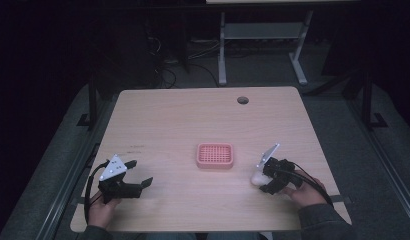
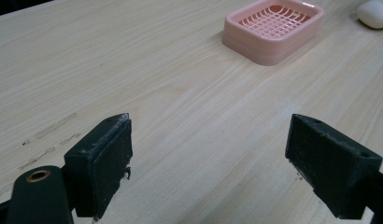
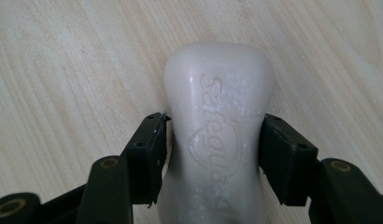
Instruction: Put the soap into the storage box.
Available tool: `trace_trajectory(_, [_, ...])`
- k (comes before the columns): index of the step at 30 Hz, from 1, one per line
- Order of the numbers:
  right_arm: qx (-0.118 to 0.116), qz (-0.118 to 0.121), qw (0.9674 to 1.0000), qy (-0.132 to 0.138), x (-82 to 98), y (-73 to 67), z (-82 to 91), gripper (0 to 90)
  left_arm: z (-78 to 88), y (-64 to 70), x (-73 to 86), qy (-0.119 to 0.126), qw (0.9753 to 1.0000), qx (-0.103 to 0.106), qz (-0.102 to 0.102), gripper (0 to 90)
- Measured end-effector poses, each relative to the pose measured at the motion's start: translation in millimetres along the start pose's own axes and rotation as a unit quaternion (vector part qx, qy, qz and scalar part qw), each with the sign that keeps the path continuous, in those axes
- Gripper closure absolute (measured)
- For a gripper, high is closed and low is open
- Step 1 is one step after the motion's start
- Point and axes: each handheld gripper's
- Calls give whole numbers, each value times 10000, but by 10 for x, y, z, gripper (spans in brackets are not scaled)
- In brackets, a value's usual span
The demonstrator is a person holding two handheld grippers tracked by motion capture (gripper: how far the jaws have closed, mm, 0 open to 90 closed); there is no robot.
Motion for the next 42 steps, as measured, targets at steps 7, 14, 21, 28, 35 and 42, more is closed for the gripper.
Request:
trace_trajectory(7, [-20,-39,10000,-11,-7,17,-18,460,-2,-1,1,17,10000,-5,7,145])
trace_trajectory(14, [-78,-76,9999,47,7,38,-13,476,0,-2,0,8,10000,-3,-7,145])
trace_trajectory(21, [-52,-41,10000,13,5,26,-8,485,1,-4,1,14,10000,-3,1,145])
trace_trajectory(28, [-45,24,10000,5,1,-6,19,487,0,-2,1,18,10000,-3,4,144])
trace_trajectory(35, [-38,78,9998,150,2,-33,94,488,-1,-2,1,19,10000,-3,6,145])
trace_trajectory(42, [-79,162,9995,259,-29,-55,161,489,0,-3,1,17,10000,-8,9,145])
Point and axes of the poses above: each handheld gripper's, and its own axes: z roughly backward along the jaws, x roughly out of its underside, y roughly to its right, and after that the axes turned 11 degrees about -x, right-handed
